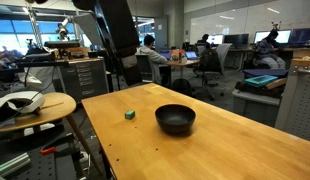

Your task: Put the block in the bowl

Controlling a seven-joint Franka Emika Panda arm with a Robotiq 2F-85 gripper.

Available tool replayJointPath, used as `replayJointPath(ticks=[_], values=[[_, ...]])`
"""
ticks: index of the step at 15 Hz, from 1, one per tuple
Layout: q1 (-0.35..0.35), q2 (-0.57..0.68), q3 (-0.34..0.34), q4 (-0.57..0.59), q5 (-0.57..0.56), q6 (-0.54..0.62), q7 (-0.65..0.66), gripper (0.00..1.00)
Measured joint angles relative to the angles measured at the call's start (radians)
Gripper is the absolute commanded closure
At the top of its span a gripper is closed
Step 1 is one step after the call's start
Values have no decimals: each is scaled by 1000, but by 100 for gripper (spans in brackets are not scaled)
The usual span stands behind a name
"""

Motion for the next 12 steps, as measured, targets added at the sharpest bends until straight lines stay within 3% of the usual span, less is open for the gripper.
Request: replayJointPath(ticks=[12], values=[[0,4,2,1,10,-2,6,0]])
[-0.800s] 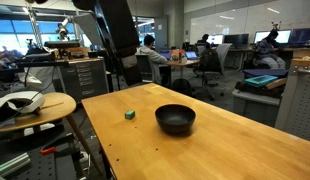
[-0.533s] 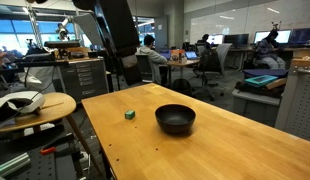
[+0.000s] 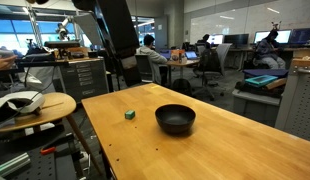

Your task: Put the block in the bowl

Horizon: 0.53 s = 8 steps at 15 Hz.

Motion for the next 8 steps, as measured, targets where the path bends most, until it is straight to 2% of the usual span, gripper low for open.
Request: replayJointPath(ticks=[5,8], values=[[7,29,24,0,84,0,78,0],[18,58,65,0,159,6,179,0]])
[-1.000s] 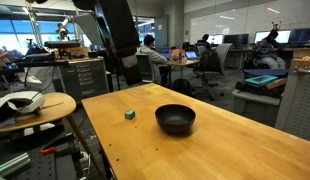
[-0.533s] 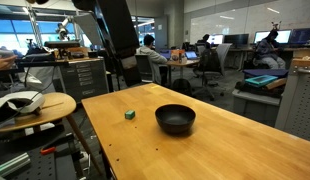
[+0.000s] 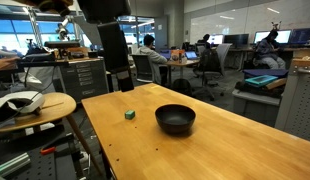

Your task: Put the block in the bowl

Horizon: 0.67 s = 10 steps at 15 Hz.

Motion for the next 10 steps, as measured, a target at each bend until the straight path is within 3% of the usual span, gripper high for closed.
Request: replayJointPath(ticks=[10], values=[[66,161,238,0,147,112,450,0]])
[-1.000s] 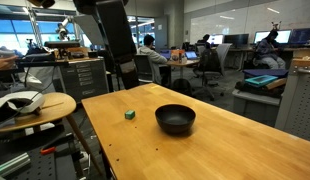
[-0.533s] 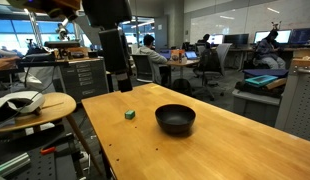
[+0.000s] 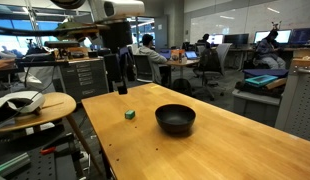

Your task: Put the block in the bowl

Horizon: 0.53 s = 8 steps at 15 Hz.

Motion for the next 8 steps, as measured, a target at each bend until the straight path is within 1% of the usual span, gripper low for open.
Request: replayJointPath(ticks=[4,8], values=[[35,88,71,0,28,77,140,0],[70,185,121,8,28,148,256,0]])
